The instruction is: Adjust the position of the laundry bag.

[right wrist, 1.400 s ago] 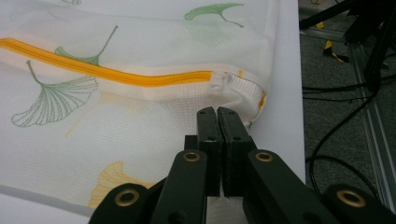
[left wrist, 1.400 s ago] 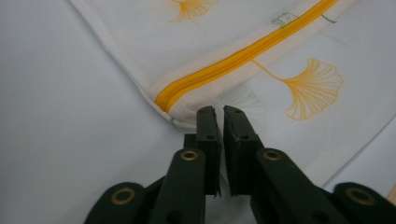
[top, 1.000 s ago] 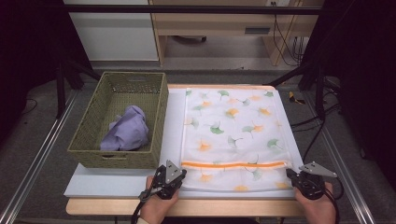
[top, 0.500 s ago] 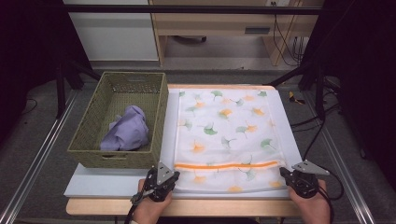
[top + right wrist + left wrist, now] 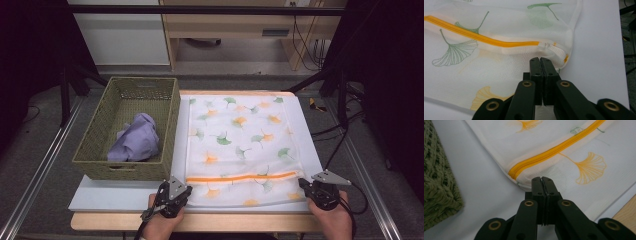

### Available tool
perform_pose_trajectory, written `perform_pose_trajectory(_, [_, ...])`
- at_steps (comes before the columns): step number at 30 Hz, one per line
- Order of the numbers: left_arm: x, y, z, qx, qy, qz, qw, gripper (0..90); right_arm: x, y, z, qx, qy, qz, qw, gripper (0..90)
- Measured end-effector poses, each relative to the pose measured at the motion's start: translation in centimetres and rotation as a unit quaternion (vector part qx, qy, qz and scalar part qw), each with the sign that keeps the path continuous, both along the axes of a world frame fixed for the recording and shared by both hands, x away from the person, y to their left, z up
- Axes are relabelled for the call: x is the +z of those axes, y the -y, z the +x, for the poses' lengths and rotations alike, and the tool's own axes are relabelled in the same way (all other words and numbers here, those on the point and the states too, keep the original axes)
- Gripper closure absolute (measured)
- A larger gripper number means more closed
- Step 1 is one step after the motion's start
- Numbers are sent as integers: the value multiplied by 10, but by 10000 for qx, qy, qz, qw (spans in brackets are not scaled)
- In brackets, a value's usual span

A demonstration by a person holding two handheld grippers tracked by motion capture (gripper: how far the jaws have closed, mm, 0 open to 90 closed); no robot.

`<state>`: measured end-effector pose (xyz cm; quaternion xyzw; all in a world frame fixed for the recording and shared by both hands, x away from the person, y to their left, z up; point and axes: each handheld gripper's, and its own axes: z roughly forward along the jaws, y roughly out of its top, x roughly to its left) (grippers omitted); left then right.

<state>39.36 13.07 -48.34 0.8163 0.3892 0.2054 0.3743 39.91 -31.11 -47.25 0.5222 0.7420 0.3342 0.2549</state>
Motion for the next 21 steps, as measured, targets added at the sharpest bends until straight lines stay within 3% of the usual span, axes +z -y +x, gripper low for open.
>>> perform_pose_trajectory(2, [3,2,-1,15,84,-4,10000,827,1,1,-2,1,18,35,10000,836])
perform_pose_trajectory(5, [10,5,-3,51,237,-217,9995,644,7,5,-6,-107,287,183,9994,677])
perform_pose_trajectory(8, [15,8,-2,32,368,-355,9987,445,14,11,-8,-388,499,380,9973,530])
perform_pose_trajectory(11, [13,9,2,53,340,-451,9984,336,18,21,-2,-651,662,580,9940,428])
perform_pose_trajectory(15, [11,9,4,66,176,-651,9977,295,19,24,3,-658,695,666,9932,359])
perform_pose_trajectory(21, [15,11,1,-29,356,-662,9972,234,17,23,9,-478,593,710,9946,365])
